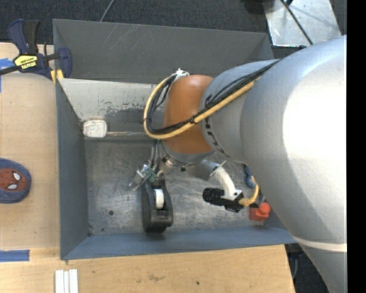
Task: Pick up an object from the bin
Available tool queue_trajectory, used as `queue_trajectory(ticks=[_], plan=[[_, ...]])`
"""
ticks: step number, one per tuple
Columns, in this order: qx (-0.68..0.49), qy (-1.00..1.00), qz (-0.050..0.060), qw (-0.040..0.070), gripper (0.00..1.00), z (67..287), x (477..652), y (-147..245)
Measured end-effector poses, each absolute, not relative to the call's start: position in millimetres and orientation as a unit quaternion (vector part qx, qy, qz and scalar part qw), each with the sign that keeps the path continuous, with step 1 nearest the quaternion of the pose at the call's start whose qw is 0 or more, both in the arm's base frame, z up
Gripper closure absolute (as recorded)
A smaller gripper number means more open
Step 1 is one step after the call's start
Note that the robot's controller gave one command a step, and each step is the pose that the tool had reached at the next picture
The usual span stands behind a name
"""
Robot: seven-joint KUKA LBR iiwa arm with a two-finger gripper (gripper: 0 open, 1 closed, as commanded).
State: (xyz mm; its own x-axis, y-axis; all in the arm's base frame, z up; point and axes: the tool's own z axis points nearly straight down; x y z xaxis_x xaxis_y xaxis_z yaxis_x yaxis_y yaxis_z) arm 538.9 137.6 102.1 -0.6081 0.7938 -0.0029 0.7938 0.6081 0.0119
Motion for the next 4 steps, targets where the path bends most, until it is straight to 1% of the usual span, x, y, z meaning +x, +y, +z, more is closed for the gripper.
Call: queue_trajectory(ticks=[1,2,3,4], plan=[[0.394,0.919,0.011,0.01,0.0,78.6,534.9,134.3],[0.282,0.959,0.015,0.031,0.0,81.0,519.8,133.8],[0.155,0.988,0.002,0.001,0.0,77.3,485.2,97.5],[0.155,0.988,0.003,0.002,1.0,79.2,486.4,98.6]])
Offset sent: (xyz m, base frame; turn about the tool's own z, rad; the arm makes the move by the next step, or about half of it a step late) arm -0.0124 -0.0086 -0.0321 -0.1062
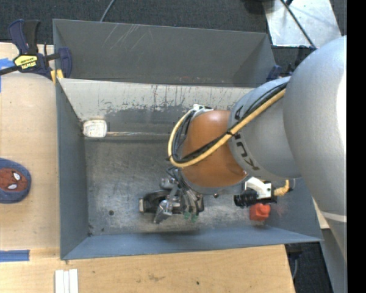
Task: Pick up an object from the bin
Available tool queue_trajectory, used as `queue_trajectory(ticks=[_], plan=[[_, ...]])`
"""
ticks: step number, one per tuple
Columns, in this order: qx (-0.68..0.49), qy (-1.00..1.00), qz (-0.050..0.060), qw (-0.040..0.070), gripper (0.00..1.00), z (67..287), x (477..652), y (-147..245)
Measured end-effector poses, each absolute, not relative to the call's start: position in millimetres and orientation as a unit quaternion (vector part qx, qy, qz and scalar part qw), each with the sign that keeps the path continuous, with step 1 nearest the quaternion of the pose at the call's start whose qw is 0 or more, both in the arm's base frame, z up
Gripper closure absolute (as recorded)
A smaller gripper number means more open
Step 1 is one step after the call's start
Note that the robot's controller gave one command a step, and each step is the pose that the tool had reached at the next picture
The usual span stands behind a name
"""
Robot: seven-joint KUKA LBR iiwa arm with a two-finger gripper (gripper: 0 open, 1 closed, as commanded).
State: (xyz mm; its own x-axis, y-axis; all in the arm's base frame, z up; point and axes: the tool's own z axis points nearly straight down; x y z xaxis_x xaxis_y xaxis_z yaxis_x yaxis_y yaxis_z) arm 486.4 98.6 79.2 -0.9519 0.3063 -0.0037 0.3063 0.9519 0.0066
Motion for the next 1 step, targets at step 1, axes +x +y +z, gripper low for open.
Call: queue_trajectory(ticks=[1], plan=[[0.114,0.993,0.0,0.002,1.0,214.3,490.8,85.4]])
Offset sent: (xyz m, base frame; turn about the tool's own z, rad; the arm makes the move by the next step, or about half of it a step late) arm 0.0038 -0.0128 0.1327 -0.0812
